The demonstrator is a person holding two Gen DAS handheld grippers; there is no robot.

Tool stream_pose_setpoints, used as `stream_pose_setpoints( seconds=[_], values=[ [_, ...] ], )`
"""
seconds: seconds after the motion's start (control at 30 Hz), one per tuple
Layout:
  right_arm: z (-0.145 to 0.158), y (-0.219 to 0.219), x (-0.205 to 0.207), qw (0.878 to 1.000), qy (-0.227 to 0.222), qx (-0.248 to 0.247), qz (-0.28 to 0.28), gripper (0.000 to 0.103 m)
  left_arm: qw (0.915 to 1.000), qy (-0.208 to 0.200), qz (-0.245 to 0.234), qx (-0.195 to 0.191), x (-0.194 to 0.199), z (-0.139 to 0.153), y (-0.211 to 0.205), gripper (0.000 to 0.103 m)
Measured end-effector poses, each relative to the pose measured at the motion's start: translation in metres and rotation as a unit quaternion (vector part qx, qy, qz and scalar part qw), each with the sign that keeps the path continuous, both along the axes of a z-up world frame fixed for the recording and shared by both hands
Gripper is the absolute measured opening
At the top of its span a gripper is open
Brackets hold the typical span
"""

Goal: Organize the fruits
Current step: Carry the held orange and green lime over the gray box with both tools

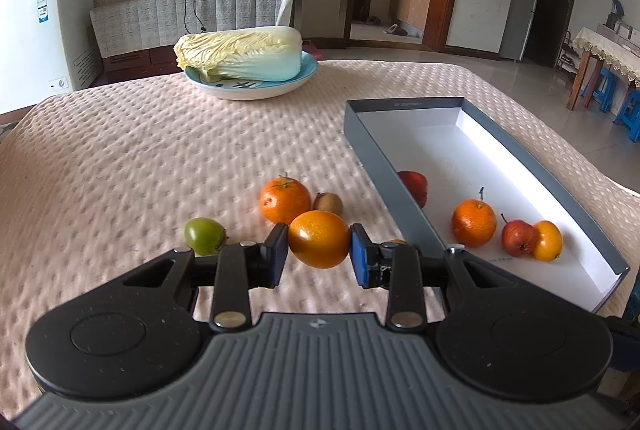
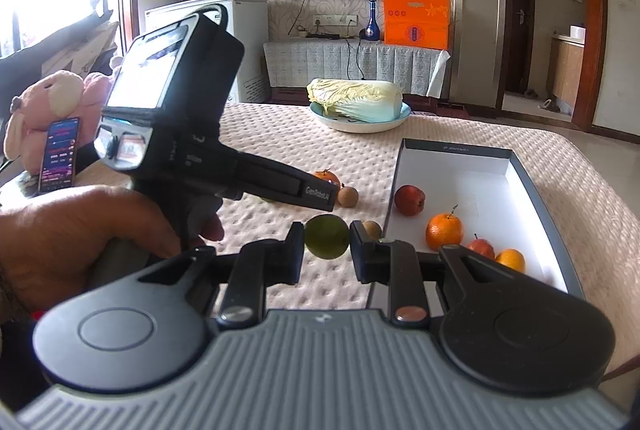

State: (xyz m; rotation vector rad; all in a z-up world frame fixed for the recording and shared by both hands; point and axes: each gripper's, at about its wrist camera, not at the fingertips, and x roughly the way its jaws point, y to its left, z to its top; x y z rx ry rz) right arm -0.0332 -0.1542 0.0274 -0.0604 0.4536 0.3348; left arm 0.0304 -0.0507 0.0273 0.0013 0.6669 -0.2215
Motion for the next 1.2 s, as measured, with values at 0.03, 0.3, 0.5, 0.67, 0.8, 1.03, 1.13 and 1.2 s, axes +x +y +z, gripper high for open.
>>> stream_pose_setpoints(
  seconds=[0.03, 0.3, 0.5, 0.67, 0.8, 1.03, 1.13, 1.2],
  values=[
    [0.000, -0.001, 0.000, 1.000, 0.000, 0.000, 0.000, 0.027, 1.0000, 0.000, -0.001, 0.000, 0.000, 0.000, -0.001, 0.038],
    [0.002, -0.007, -0.003, 1.000, -0.001, -0.001, -0.005, 0.027, 1.0000, -0.002, -0.004, 0.003, 0.000, 0.000, -0.010, 0.038],
    [0.003, -0.012, -0.004, 1.000, -0.001, 0.000, -0.012, 0.027, 0.9999, -0.003, -0.009, 0.005, 0.001, 0.001, -0.018, 0.038],
    [0.003, -0.015, -0.007, 1.000, -0.002, 0.001, -0.016, 0.027, 0.9999, -0.005, -0.012, 0.010, 0.001, 0.001, -0.025, 0.038],
    [0.003, -0.019, -0.007, 1.000, -0.003, 0.000, -0.021, 0.027, 0.9998, -0.005, -0.016, 0.009, 0.001, 0.002, -0.030, 0.038],
    [0.003, -0.028, -0.009, 0.999, -0.003, 0.000, -0.032, 0.027, 0.9998, -0.005, -0.021, 0.005, 0.002, 0.003, -0.038, 0.038],
    [0.003, -0.032, -0.011, 0.999, -0.003, 0.001, -0.039, 0.027, 0.9997, -0.007, -0.024, 0.006, 0.002, 0.003, -0.042, 0.038],
    [0.003, -0.036, -0.013, 0.999, -0.003, 0.001, -0.043, 0.027, 0.9996, -0.006, -0.026, 0.006, 0.002, 0.003, -0.044, 0.038]
  ],
)
